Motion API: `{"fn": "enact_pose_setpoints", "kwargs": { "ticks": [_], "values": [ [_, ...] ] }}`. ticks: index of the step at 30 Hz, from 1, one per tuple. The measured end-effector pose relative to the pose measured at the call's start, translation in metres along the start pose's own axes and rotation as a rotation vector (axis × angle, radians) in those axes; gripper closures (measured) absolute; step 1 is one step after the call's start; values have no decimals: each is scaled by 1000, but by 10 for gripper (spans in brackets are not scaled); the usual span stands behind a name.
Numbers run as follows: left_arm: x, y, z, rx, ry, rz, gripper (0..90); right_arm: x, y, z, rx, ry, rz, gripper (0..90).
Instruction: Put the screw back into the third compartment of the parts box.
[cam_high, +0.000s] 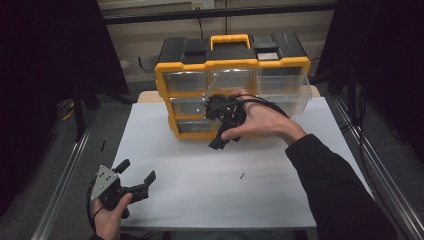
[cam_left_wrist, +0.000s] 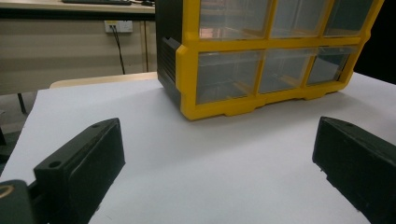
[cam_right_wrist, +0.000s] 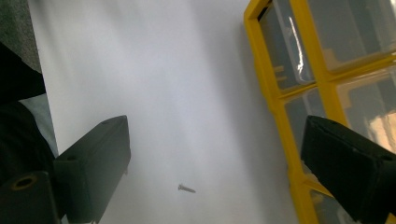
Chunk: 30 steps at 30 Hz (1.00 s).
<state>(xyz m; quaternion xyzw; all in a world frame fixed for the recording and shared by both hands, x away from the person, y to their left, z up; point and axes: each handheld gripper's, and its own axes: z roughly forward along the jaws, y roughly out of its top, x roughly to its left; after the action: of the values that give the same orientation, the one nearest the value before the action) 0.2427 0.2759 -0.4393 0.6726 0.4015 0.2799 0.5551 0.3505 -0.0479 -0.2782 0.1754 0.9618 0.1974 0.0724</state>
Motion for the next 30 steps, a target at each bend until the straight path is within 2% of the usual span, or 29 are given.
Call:
{"fn": "enact_pose_setpoints", "kwargs": {
  "ticks": [2,4,9,11,12,14,15,19,25,30],
  "values": [
    [0,0,0,-2,-1,0,22,3,-2,6,8,-4,18,81],
    [0,0,0,-1,0,0,22,4,-6,14,19,13,8,81],
    [0,0,0,-1,-1,1,22,7,-16,32,21,20,7,78],
    [0,0,0,0,0,0,22,8,-21,42,43,18,5,65],
    [0,0,0,0,0,1,22,9,-23,46,44,23,21,67],
    [0,0,0,1,0,1,22,8,-29,55,61,32,1,69],
    [0,0,0,1,0,1,22,9,-33,61,63,32,30,69],
    [0,0,0,2,1,2,22,6,-46,76,98,55,19,72],
    [-1,0,0,2,-4,-2,22,1,-63,89,136,84,49,67],
    [0,0,0,1,4,4,22,-3,-74,95,165,93,38,75]
  ]
}}
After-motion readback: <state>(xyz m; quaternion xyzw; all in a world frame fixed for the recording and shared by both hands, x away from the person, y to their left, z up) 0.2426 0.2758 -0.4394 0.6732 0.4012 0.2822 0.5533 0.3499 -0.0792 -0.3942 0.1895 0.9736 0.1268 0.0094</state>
